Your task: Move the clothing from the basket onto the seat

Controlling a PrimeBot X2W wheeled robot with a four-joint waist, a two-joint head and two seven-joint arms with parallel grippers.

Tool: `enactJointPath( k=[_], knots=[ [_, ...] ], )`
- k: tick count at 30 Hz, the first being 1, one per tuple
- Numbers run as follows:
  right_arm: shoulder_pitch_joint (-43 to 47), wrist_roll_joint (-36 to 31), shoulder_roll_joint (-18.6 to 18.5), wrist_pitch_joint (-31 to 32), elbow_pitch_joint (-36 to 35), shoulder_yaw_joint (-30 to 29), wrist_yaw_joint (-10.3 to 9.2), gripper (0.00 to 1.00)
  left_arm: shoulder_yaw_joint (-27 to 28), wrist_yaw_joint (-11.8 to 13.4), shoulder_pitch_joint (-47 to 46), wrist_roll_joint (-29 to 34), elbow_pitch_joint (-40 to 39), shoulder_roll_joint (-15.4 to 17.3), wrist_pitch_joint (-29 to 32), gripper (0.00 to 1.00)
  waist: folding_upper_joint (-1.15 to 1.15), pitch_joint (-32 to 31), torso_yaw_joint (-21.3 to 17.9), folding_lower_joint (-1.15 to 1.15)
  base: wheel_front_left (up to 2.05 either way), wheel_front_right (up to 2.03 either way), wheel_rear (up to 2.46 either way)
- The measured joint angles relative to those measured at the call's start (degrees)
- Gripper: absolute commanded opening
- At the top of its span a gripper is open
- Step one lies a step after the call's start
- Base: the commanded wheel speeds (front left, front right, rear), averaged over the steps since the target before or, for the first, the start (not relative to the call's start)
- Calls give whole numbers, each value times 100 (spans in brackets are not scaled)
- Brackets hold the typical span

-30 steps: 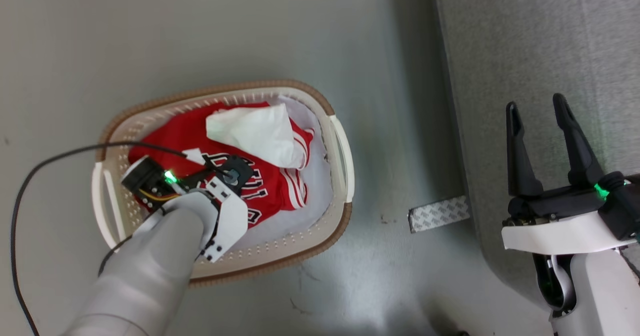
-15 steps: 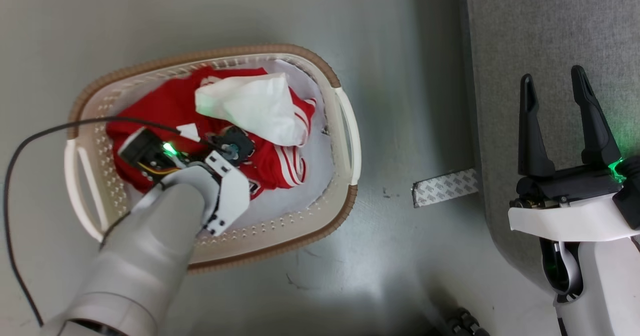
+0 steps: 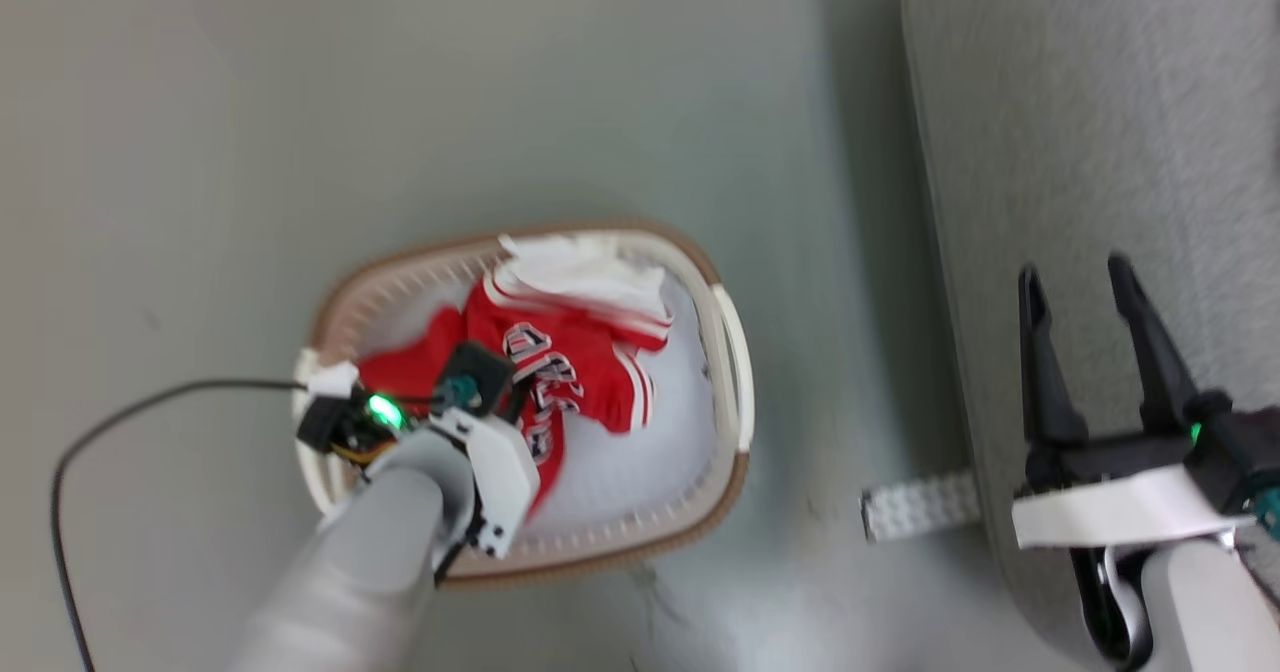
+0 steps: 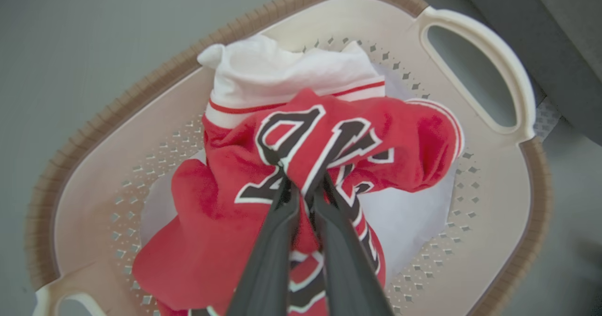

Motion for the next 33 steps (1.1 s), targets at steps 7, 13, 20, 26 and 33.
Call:
enactJointPath(
  k=[7, 13, 20, 26, 33],
  knots=[
    [680, -22, 0, 0, 303, -147, 0, 100, -79, -35, 599, -603, -610, -51, -58, 0, 0, -1179, 291, 0, 0, 0, 0],
    [1139, 21, 0, 0, 458, -76, 0, 100, -311, -36, 1057, -1061, -1408, -66, -77, 0, 0, -2140, 545, -2, 0, 0, 0],
    [1605, 110, -3, 0, 610, 196, 0, 100, -313, -41, 1442, -1352, -2357, -30, 63, 0, 0, -3077, 787, -2, 0, 0, 0],
    [1878, 270, -5, 0, 641, 559, 0, 100, -215, 85, 1703, -1515, -3554, 127, 411, 0, 1, -3684, 920, -3, 0, 0, 0],
    [1970, 421, -3, 0, 461, 1046, 0, 100, -138, 358, 2009, -1597, -4933, 413, 992, 0, 1, -3966, 952, -2, 0, 0, 0]
  ],
)
